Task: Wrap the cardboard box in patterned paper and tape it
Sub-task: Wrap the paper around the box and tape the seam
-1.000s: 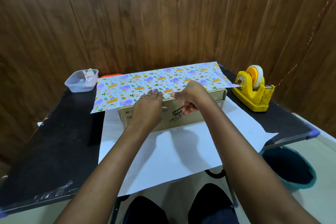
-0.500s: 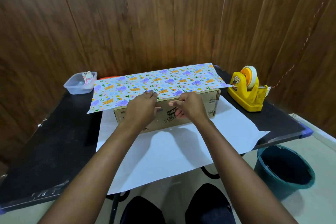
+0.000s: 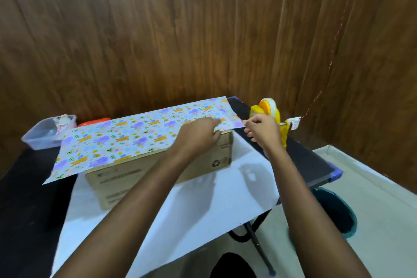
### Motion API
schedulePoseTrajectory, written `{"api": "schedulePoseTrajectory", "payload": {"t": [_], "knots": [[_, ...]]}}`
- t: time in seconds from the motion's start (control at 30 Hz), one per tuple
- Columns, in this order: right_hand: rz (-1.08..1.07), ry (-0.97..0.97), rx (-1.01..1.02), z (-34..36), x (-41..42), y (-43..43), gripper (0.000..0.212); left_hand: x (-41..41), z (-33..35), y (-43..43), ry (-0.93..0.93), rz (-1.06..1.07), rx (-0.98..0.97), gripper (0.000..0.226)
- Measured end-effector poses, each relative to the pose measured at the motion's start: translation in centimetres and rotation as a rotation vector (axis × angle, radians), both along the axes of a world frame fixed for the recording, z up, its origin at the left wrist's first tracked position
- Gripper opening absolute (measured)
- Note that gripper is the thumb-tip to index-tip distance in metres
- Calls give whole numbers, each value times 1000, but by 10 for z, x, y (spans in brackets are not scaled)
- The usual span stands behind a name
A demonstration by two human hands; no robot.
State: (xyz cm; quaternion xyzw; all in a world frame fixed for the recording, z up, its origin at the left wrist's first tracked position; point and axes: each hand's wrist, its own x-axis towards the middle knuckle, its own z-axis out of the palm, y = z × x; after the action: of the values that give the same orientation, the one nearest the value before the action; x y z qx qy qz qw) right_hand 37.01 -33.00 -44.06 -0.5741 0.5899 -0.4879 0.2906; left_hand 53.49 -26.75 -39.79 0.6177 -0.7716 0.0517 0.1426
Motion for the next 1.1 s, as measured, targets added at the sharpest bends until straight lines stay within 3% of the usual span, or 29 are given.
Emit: {"api": "schedulePoseTrajectory", "payload": {"t": [0.1, 0.23, 0.3, 0.43, 0.53, 0.63, 0.73, 0.93, 1.1], "knots": [[-310, 319, -3, 3, -43, -19, 20, -43, -2, -22, 49, -93, -1, 30], [-282, 471, 294, 7, -80, -50, 39, -81, -9, -45, 63, -157, 30, 31], [-177, 390, 391, 7, -88, -64, 37, -92, -13, -54, 43, -166, 43, 32], [-103, 159, 370, 16, -92, -73, 20, -102, -19, -67, 36, -195, 50, 31], [-119, -28, 357, 18, -93, -77, 30, -100, -21, -70, 37, -202, 54, 32], [-147, -124, 325, 25, -93, -75, 28, -96, -20, -69, 56, -209, 38, 34], [-136, -148, 347, 28, -97, -71, 13, -93, -18, -66, 62, -212, 20, 35], [-115, -291, 518, -3, -91, -45, 35, -89, -18, -55, 90, -212, -2, 34], [-165, -535, 444, -22, -85, -36, 32, -82, -18, -49, 99, -225, -14, 34]]}}
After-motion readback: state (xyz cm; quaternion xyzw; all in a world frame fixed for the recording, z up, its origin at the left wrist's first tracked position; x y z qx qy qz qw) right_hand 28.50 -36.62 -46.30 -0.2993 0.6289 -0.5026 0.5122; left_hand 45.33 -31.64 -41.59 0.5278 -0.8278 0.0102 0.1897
